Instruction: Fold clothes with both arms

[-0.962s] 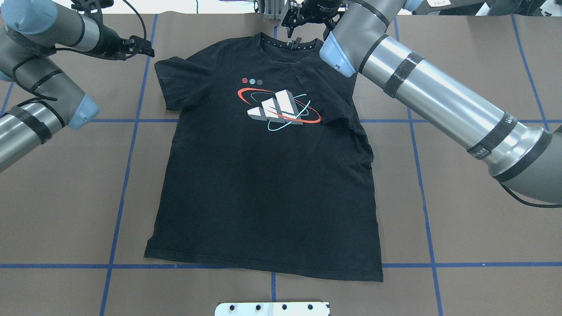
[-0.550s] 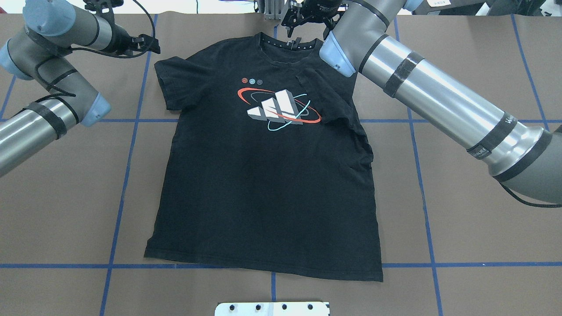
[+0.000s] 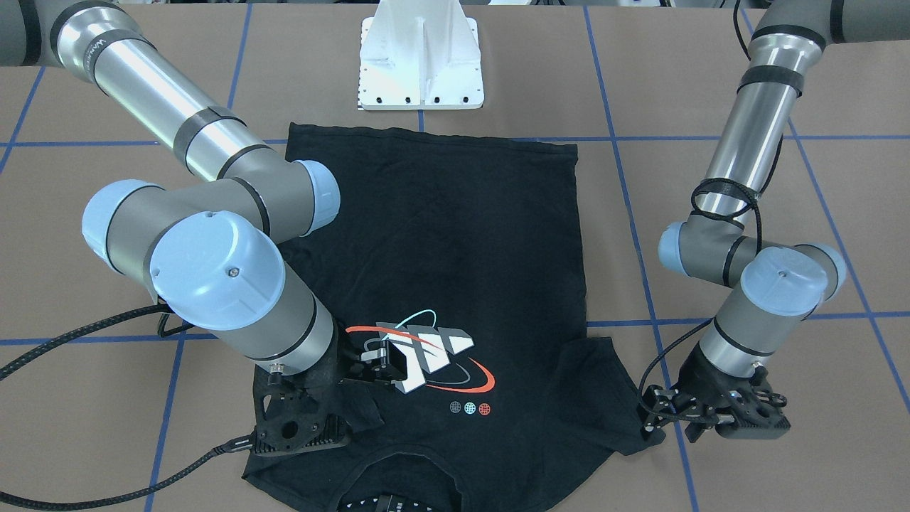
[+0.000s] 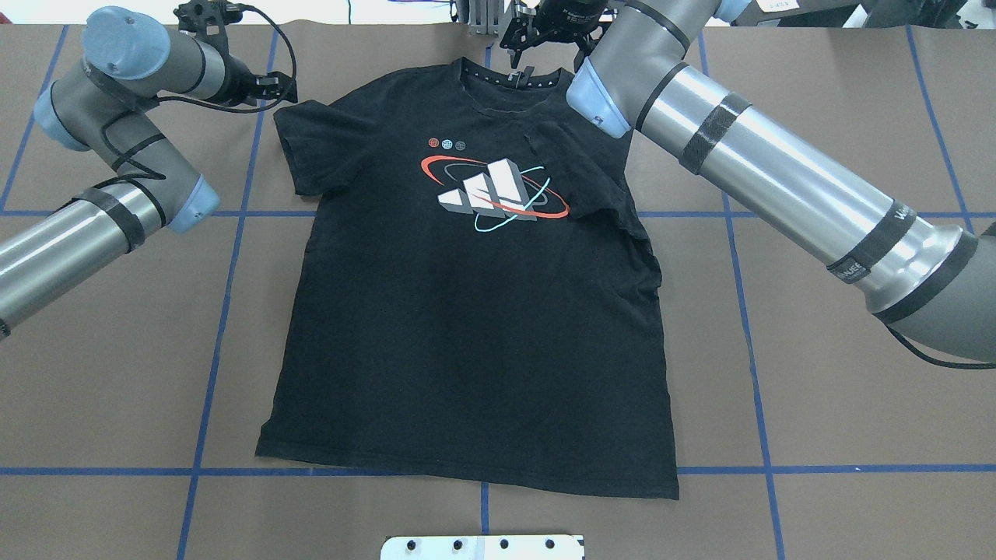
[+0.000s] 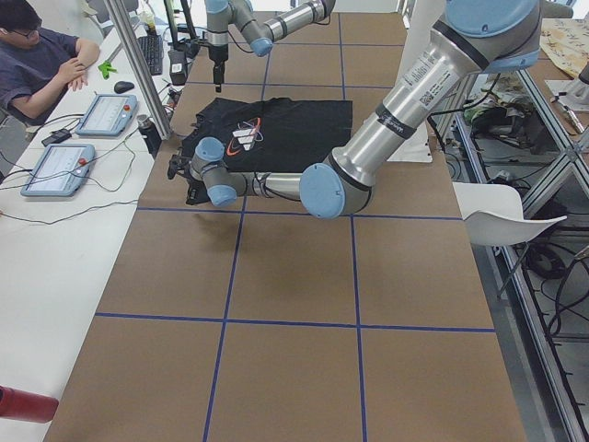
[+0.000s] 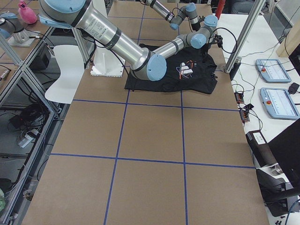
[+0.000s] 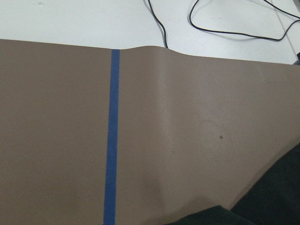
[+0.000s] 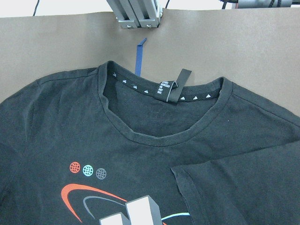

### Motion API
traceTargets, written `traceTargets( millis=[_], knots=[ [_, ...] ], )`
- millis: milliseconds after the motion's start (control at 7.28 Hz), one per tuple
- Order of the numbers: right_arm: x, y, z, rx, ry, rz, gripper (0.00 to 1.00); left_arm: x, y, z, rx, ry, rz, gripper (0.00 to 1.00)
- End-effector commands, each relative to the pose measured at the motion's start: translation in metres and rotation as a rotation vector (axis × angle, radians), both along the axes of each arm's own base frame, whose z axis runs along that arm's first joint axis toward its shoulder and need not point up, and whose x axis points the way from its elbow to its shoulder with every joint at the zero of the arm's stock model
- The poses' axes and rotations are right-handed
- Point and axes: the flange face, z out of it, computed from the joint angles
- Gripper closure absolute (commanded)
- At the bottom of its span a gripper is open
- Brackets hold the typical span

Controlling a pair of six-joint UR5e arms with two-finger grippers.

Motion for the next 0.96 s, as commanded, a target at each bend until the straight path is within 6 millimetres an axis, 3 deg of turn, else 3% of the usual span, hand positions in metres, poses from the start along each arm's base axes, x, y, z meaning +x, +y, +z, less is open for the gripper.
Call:
traceTargets(
  millis=[0, 825],
  knots=[
    [0.0, 0.0, 0.001, -0.002, 0.002, 0.0, 0.01, 0.009, 0.0, 0.005, -0.004, -0.018, -0.008, 0.22],
    [-0.002, 0.0, 0.003, -0.004, 0.005, 0.0, 0.01, 0.017, 0.003, 0.016, -0.019, -0.035, -0.002, 0.34]
  ],
)
